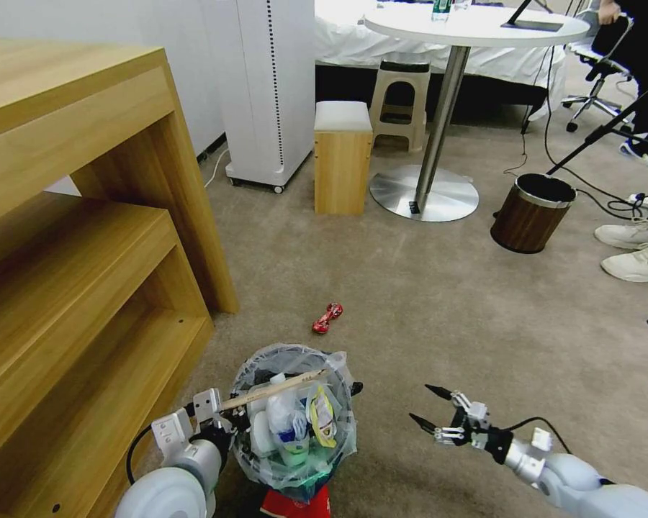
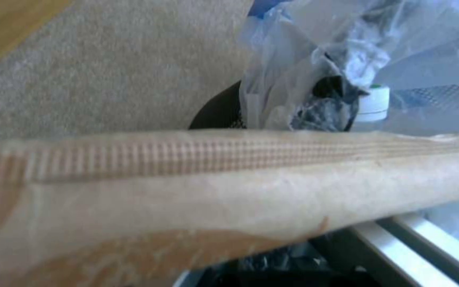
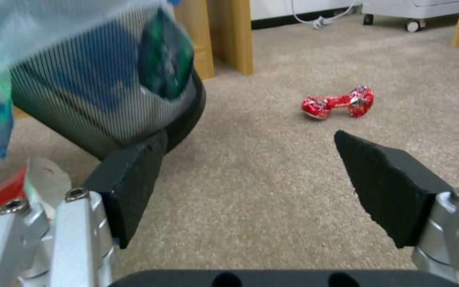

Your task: Pick up the trash bin and place the garbage on the floor into it.

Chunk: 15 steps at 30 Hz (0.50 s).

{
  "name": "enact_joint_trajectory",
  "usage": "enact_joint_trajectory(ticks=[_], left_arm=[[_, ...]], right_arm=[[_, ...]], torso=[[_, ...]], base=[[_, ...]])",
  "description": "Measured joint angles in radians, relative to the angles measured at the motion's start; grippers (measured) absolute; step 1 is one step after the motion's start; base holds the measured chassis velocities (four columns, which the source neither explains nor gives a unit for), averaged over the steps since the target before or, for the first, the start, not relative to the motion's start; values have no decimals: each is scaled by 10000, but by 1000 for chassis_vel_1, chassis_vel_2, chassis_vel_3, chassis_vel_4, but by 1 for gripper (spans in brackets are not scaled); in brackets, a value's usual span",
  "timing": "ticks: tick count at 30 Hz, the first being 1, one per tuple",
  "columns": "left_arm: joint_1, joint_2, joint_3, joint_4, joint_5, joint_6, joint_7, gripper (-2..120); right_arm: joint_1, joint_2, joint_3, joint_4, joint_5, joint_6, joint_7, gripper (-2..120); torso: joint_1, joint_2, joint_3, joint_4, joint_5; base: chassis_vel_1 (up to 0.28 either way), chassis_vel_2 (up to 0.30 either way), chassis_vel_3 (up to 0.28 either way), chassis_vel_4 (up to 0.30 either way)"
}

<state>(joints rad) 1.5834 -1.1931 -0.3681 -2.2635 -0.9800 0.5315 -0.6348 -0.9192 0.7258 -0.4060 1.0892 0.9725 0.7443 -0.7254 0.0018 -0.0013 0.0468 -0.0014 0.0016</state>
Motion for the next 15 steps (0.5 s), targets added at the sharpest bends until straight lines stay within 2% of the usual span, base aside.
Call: enact_joint_trajectory(ticks=[4,6,9,15], left_arm=[[-372,307,-341,5,-538,-7,-229,0],[-445,417,-436,41,-688,-23,-295,0],[-686,864,-870,371,-1285,-67,-505,0],[-869,1217,-1371,978,-1585,-124,-538,0]], right_arm=[[99,278,-78,-205,-210,120,110,81],[76,270,-65,-134,-234,124,152,81],[-125,203,82,228,-291,182,267,78],[-423,152,423,732,-487,315,463,75]], torso=[[0,0,1,-3,12],[1,-1,0,-4,6],[0,0,1,-4,6],[0,0,1,-5,5]], base=[[0,0,0,0],[0,0,0,0],[0,0,0,0],[0,0,0,0]])
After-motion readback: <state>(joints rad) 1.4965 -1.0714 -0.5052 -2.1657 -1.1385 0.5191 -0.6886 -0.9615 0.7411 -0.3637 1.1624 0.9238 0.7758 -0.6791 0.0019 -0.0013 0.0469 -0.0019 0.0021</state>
